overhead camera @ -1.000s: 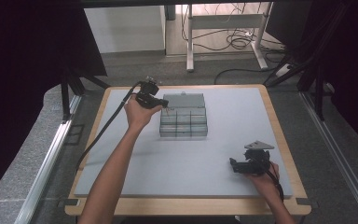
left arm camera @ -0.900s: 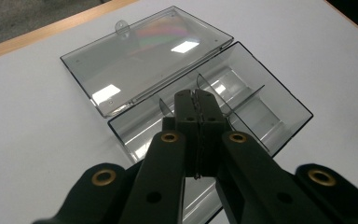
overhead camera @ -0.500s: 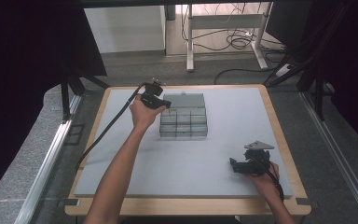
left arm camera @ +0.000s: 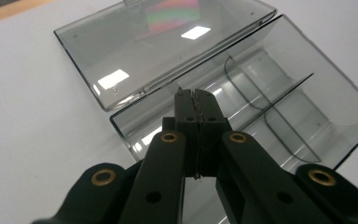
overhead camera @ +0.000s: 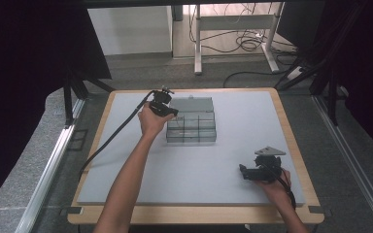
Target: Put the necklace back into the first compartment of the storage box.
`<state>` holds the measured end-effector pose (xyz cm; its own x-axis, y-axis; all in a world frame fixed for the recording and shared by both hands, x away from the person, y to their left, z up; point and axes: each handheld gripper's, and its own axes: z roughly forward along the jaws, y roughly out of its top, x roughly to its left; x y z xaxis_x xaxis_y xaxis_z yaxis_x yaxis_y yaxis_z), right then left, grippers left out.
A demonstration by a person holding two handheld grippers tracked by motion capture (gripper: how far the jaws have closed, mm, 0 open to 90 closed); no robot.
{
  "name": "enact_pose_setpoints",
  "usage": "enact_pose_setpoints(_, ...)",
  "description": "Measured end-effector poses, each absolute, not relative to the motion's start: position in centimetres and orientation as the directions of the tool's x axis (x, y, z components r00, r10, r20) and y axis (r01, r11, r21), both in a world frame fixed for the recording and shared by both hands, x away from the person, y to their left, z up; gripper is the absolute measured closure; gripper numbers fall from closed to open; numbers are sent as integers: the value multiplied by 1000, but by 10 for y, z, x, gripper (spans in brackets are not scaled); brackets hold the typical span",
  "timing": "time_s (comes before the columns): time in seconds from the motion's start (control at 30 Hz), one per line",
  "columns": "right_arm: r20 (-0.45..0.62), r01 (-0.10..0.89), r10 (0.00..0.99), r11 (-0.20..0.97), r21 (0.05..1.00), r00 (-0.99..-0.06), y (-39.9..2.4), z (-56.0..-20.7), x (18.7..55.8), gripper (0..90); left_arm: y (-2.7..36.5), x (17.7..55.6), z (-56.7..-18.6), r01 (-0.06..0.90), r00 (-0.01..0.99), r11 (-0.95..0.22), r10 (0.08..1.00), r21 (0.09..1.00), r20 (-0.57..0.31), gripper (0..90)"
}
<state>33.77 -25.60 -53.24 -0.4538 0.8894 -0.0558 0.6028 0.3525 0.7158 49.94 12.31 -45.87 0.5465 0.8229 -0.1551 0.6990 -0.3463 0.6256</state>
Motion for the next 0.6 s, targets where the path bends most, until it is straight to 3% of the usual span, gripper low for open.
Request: enact_pose_setpoints(0.6, -56, 603, 890, 352, 716, -453, -256, -532, 338, 59, 117, 502, -492, 726, 530, -356, 835, 589, -149, 899)
